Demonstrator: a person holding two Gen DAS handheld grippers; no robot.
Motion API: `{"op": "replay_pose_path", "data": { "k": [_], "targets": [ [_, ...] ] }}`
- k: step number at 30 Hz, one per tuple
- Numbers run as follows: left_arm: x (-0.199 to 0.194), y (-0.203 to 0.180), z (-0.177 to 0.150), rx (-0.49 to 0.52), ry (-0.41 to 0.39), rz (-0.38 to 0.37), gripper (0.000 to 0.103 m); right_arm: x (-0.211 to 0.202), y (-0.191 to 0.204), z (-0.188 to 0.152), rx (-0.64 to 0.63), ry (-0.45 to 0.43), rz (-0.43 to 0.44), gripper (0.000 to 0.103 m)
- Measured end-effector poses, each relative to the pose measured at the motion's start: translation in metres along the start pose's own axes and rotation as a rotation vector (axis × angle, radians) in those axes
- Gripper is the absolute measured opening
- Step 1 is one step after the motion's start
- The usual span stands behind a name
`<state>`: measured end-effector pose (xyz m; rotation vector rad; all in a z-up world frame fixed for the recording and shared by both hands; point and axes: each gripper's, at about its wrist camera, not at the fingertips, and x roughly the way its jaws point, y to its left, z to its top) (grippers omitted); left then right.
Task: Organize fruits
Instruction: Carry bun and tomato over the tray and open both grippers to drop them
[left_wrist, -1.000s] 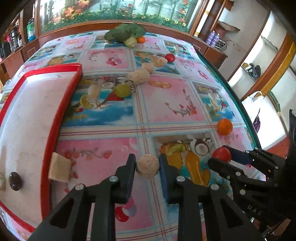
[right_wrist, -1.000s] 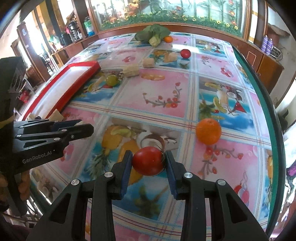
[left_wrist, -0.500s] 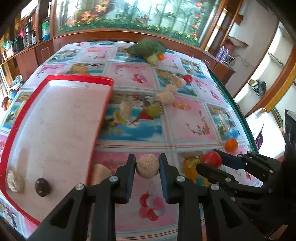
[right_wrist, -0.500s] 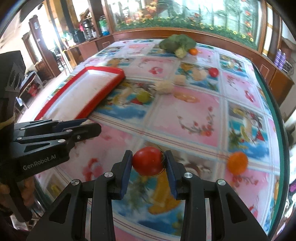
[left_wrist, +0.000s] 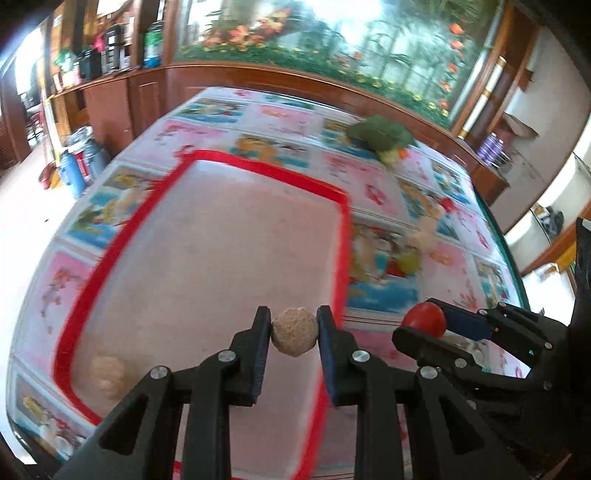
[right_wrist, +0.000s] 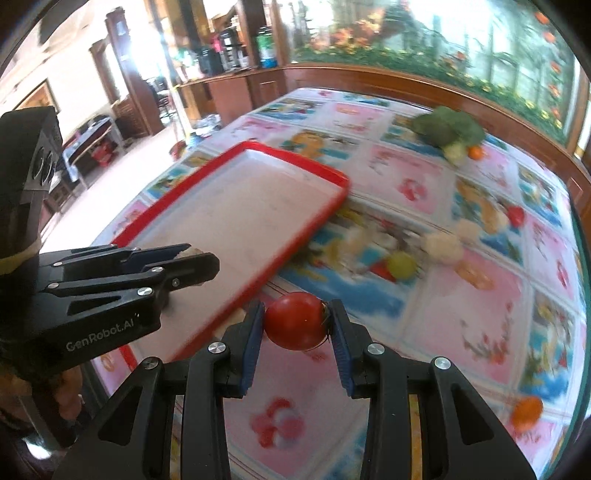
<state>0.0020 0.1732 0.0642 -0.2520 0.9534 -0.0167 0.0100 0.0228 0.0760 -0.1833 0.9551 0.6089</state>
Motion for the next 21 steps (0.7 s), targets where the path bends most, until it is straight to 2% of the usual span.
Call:
{"op": "replay_pose_path", "data": {
  "k": [11, 21],
  "targets": [
    [0.011, 0.070, 0.003, -0.090, 0.016, 0.118, 0.028, 0.049, 0.057, 0.026, -0.099, 0.036, 0.092, 0.034],
    [0.028, 0.095, 0.000, -0.105, 0.055, 0.164, 0.028, 0.088, 0.080, 0.029, -0.127, 0.096, 0.108, 0.034]
  ]
}}
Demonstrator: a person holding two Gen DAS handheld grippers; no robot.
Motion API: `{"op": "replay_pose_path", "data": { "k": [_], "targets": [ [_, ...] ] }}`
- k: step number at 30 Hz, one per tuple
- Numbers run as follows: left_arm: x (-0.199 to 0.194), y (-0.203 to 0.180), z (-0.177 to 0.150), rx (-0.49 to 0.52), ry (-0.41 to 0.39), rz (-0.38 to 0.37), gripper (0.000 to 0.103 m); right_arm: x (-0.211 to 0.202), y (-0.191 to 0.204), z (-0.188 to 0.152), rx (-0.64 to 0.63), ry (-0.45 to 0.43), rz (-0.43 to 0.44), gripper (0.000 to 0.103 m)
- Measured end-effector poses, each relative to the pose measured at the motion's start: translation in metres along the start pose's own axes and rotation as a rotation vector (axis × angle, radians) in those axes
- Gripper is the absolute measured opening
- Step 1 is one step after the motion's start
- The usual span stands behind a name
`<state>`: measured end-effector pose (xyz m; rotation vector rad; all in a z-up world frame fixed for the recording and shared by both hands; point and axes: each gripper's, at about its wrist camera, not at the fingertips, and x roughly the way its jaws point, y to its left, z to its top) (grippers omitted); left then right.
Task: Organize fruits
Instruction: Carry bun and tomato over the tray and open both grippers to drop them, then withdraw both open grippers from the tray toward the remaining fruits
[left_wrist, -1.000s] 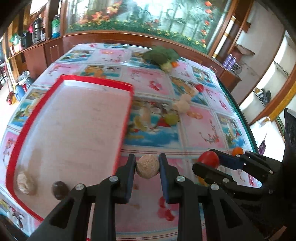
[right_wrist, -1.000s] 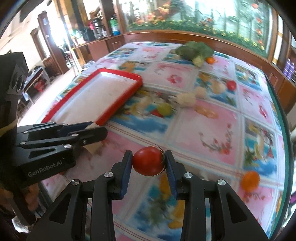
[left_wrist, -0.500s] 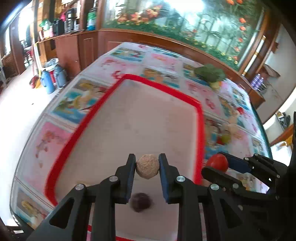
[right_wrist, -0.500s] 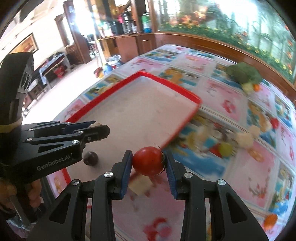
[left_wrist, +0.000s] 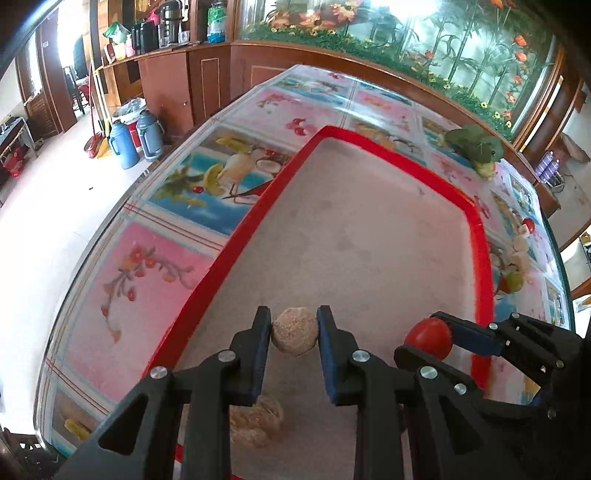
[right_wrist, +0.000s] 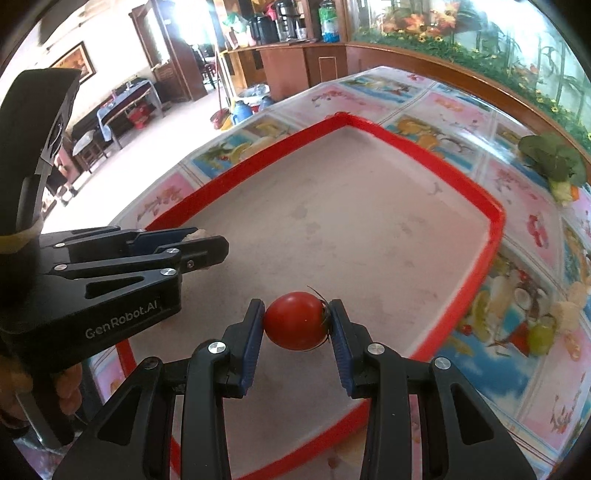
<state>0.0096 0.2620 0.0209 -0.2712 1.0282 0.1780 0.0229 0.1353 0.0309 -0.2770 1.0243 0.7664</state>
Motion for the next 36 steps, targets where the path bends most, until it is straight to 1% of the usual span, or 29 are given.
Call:
{"op": "replay_pose_path", "data": {
  "k": [3, 10, 12, 14, 16, 17, 19, 25, 30, 34, 36],
  "targets": [
    [0.004, 0.002, -0.001, -0.004, 0.010, 0.003, 0.028, 0.006, 0.001, 0.001, -0.003, 0.010, -0.003, 0.034],
    [0.005, 0.000, 0.000, -0.004, 0.007, 0.014, 0.028, 0.012, 0.003, 0.003, -0.008, 0.016, -0.012, 0.035],
    [0.005, 0.001, 0.000, -0.009, 0.011, 0.017, 0.030, 0.012, 0.003, 0.003, -0.009, 0.022, -0.019, 0.037],
    [0.004, 0.001, 0.000, -0.014, 0.014, 0.020, 0.034, 0.012, 0.002, 0.002, -0.002, 0.024, -0.018, 0.039],
    [0.003, 0.001, -0.002, -0.017, 0.011, 0.031, 0.044, 0.010, 0.000, 0.001, 0.005, 0.020, -0.019, 0.040],
    [0.002, 0.000, -0.002, -0.017, 0.008, 0.037, 0.046, 0.008, -0.001, 0.000, 0.009, 0.018, -0.023, 0.041],
    [0.000, -0.001, -0.003, -0.019, 0.001, 0.048, 0.055, 0.005, -0.002, -0.001, 0.012, 0.017, -0.025, 0.041],
    [-0.010, -0.008, -0.007, -0.027, -0.022, 0.065, 0.069, -0.011, -0.006, -0.008, 0.019, 0.007, -0.033, 0.042],
    [-0.020, -0.019, -0.012, -0.020, -0.045, 0.079, 0.075, -0.028, -0.008, -0.018, 0.018, -0.009, -0.036, 0.043],
    [-0.026, -0.032, -0.017, -0.010, -0.055, 0.073, 0.076, -0.042, -0.012, -0.029, 0.018, -0.021, -0.031, 0.044],
    [-0.029, -0.040, -0.019, -0.002, -0.062, 0.072, 0.077, -0.049, -0.015, -0.034, 0.023, -0.027, -0.043, 0.046]
  ]
}}
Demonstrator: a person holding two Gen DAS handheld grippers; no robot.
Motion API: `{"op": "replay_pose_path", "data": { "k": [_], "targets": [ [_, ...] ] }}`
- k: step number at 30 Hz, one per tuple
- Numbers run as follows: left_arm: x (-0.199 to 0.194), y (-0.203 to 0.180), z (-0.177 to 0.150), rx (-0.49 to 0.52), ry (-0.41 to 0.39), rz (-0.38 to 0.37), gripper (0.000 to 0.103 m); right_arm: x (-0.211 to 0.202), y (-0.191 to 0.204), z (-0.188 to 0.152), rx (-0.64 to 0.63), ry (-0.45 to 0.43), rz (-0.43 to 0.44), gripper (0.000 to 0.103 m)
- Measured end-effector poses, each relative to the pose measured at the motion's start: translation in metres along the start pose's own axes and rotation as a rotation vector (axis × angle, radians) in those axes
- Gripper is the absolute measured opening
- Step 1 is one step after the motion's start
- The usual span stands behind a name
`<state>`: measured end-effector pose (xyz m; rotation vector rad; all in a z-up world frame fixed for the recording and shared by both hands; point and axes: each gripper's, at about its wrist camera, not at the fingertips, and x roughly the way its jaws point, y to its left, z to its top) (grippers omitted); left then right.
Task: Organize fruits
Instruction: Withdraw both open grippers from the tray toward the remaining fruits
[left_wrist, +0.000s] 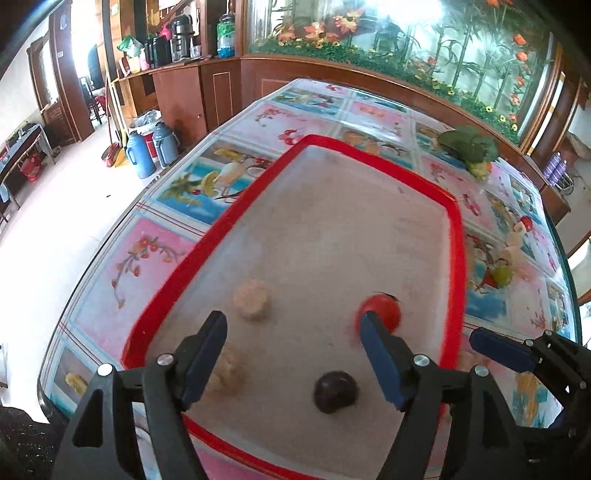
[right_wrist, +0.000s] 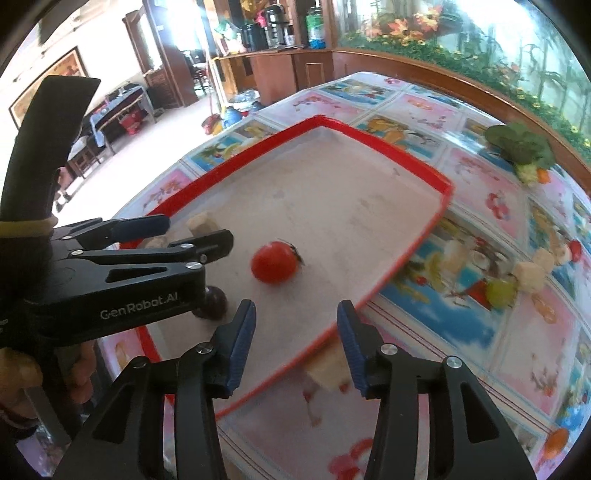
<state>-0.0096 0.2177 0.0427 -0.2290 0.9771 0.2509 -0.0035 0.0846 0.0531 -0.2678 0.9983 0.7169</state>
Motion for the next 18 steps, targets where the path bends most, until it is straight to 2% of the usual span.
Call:
{"op": "replay_pose_path", "data": {
  "k": [8, 18],
  "targets": [
    [-0.017, -0.036, -0.010, 0.044, -0.014, -0.027, 0.079, -0.025, -0.025, -0.025, 0.049, -0.019, -0.008, 0.046],
    [-0.032, -0.095, -0.031, 0.130, 0.002, -0.110, 0.079, -0.053, -0.078, -0.067, 0.150, -0.022, -0.056, 0.046]
  ]
}}
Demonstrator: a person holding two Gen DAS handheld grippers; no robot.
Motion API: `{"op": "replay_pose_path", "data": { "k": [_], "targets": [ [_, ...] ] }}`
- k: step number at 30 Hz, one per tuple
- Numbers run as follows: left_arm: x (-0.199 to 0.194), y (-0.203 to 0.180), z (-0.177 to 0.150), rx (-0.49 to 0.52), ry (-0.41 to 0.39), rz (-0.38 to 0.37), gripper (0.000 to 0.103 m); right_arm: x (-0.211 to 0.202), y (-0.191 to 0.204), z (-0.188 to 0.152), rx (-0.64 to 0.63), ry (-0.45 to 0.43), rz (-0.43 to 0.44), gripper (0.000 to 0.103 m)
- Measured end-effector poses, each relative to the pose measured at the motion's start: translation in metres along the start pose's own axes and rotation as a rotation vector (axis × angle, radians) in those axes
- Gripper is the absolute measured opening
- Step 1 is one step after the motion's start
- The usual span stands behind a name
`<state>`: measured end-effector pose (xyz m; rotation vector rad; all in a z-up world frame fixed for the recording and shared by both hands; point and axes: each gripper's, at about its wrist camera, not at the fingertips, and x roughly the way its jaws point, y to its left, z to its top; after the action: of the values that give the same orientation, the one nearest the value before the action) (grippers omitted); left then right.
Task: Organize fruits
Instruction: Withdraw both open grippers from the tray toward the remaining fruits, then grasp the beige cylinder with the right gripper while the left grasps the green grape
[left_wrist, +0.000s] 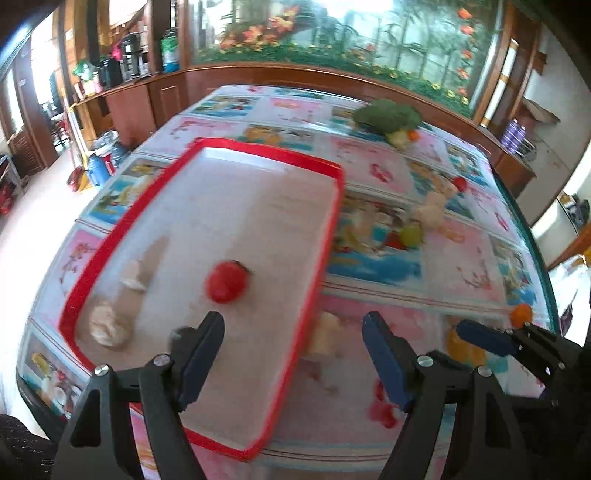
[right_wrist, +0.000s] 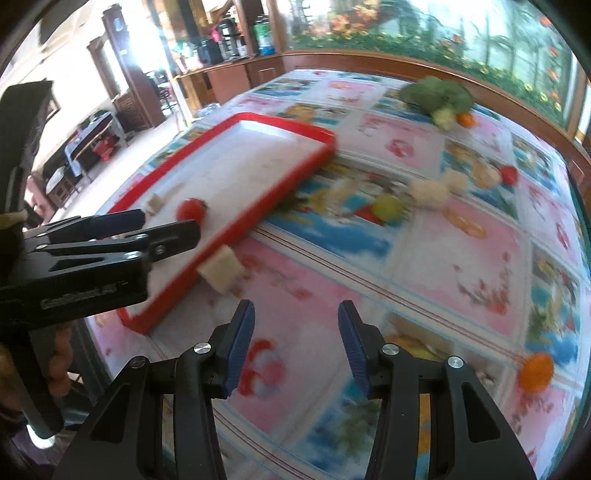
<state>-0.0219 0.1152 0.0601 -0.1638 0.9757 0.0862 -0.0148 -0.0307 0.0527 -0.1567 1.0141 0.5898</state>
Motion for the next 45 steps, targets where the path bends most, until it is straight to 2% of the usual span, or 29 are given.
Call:
{"op": "replay_pose_path", "data": {
  "k": [6, 12, 17, 22, 31, 34, 35, 39, 45],
  "targets": [
    [0.001, -0.032, -0.012, 0.054, 0.026, -0.037, 0.079, -0.011, -0.038, -0.015, 0.059, -0.004, -0.040, 0.047],
    [0.007, -0.057, -0.011, 0.098, 0.047, -0.044, 0.080, -0.019, -0.079, -0.010, 0.125, -0.032, -0.068, 0.047],
    [0.015, -0.065, -0.007, 0.107, 0.062, -0.038, 0.080, -0.015, -0.105, 0.015, 0.148, -0.069, -0.067, 0.047],
    [0.025, -0.066, 0.002, 0.098, 0.077, -0.033, 0.080, 0.013, -0.121, 0.053, 0.161, -0.077, -0.046, 0.047],
    [0.040, -0.067, 0.021, 0.100, 0.091, -0.033, 0.080, 0.071, -0.125, 0.089, 0.177, -0.023, -0.027, 0.047],
    [0.046, -0.072, 0.030, 0.106, 0.092, -0.043, 0.080, 0.075, -0.125, 0.091, 0.156, -0.025, -0.045, 0.045],
    [0.049, -0.074, 0.033, 0.111, 0.095, -0.046, 0.080, 0.074, -0.124, 0.090, 0.137, -0.027, -0.047, 0.036],
    [0.066, -0.083, 0.046, 0.112, 0.113, -0.065, 0.080, 0.064, -0.127, 0.083, 0.104, -0.035, -0.084, 0.035],
    [0.091, -0.100, 0.065, 0.131, 0.116, -0.078, 0.080, 0.031, -0.153, 0.058, 0.162, -0.058, -0.081, 0.036]
  ]
}}
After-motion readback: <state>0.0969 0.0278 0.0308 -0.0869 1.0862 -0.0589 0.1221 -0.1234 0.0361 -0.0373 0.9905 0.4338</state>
